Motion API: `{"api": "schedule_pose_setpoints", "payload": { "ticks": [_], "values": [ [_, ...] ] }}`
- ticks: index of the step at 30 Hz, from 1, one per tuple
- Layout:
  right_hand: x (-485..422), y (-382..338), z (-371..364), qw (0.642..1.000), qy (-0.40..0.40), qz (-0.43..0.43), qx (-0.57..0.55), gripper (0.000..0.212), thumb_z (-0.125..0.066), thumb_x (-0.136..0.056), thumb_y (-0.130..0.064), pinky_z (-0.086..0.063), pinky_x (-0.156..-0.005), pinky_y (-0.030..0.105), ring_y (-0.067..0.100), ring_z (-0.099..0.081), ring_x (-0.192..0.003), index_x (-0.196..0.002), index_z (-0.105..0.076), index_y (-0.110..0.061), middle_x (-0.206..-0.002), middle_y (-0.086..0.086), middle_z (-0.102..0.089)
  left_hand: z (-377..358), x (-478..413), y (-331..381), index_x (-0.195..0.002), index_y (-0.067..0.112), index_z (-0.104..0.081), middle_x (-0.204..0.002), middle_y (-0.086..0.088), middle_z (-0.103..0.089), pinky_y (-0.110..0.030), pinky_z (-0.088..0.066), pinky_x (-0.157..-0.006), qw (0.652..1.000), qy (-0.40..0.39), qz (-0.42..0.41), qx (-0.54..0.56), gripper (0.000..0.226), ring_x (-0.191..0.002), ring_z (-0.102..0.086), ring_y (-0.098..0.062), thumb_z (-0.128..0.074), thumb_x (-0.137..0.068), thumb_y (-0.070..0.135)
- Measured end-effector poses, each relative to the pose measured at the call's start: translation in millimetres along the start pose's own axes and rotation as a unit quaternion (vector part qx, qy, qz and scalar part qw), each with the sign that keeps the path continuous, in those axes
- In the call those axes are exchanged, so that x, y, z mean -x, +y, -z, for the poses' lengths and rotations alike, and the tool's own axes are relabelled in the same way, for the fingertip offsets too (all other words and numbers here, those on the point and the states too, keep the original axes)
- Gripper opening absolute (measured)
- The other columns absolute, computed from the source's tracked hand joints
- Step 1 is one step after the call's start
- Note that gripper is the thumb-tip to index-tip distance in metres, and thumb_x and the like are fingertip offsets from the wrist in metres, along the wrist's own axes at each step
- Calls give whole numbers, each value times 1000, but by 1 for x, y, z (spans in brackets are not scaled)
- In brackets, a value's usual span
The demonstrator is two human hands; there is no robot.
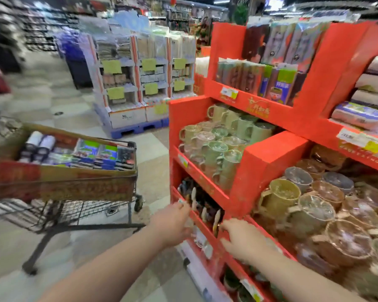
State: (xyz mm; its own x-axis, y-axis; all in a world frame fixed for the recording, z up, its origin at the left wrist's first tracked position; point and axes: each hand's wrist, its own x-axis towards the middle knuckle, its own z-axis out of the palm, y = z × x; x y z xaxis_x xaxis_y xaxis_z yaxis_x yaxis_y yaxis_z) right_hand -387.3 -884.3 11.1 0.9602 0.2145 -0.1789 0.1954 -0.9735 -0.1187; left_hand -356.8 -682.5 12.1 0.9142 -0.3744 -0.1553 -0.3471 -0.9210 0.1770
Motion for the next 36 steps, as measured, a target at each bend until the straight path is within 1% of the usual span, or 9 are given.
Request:
{"api": "schedule_pose_setpoints", "payload": {
  "ticks": [5,9,13,18,22,25,29,33,36],
  "values": [
    [-22,-102,-26,997,-61,38,3,28,-49,-91,-26,-45,-84,34,29,-55,-115,-116,-55,-16,-122,9,-57,-2,63,-87,-137,19,-41,-135,-6,-46,-37,-43,-100,996,0,86,9,55,-126,-45,-27,-53,-89,42],
    [-51,-168,-18,994,-60,92,-7,31,-50,-91,-32,-46,-88,35,29,-56,-114,-118,-57,-19,-123,8,-56,-4,99,-134,-139,20,-38,-135,-5,-46,-38,-44,-100,989,-1,145,11,57,-127,-45,-26,-51,-90,46],
    [-87,-222,8,990,-39,134,-15,36,-49,-92,-29,-46,-96,37,28,-53,-119,-127,-54,-24,-131,5,-56,-12,123,-169,-141,20,-37,-142,-5,-40,-38,-41,-103,979,-29,200,24,55,-129,-43,-27,-48,-93,45],
    [-145,-280,42,980,19,198,-5,31,-50,-91,-29,-46,-87,35,26,-56,-112,-121,-56,-24,-123,2,-58,-23,140,-217,-143,19,-35,-145,-4,-38,-37,-40,-104,964,-61,255,28,59,-132,-40,-24,-49,-92,45],
    [-194,-311,57,973,31,226,-21,28,-52,-90,-31,-47,-82,33,24,-58,-105,-117,-56,-25,-116,0,-59,-25,130,-255,-140,19,-38,-141,-4,-43,-38,-41,-103,952,-73,294,37,57,-131,-41,-23,-50,-90,46],
    [-233,-324,56,968,18,249,-20,27,-52,-90,-32,-51,-80,34,22,-59,-101,-116,-56,-25,-114,-1,-60,-16,109,-283,-140,17,-38,-142,-6,-42,-38,-39,-104,947,-78,308,41,56,-132,-39,-25,-50,-92,42],
    [-279,-334,43,966,-21,257,-10,32,-51,-92,-33,-48,-82,32,22,-58,-107,-123,-55,-25,-120,-1,-60,7,73,-317,-137,18,-40,-139,-5,-42,-39,-41,-101,942,-70,328,28,52,-129,-40,-25,-50,-91,40],
    [-317,-337,20,961,-64,269,4,31,-51,-92,-34,-50,-85,33,23,-58,-108,-122,-55,-26,-122,0,-59,33,35,-350,-130,20,-44,-130,-4,-47,-41,-45,-96,938,-39,344,15,47,-124,-45,-26,-51,-90,43],
    [-337,-339,3,961,-102,259,4,31,-51,-92,-34,-48,-87,32,23,-58,-111,-121,-55,-26,-123,-1,-59,53,13,-372,-130,18,-44,-127,-5,-48,-42,-45,-97,940,-20,340,13,48,-122,-46,-27,-53,-90,43]
  ]
}}
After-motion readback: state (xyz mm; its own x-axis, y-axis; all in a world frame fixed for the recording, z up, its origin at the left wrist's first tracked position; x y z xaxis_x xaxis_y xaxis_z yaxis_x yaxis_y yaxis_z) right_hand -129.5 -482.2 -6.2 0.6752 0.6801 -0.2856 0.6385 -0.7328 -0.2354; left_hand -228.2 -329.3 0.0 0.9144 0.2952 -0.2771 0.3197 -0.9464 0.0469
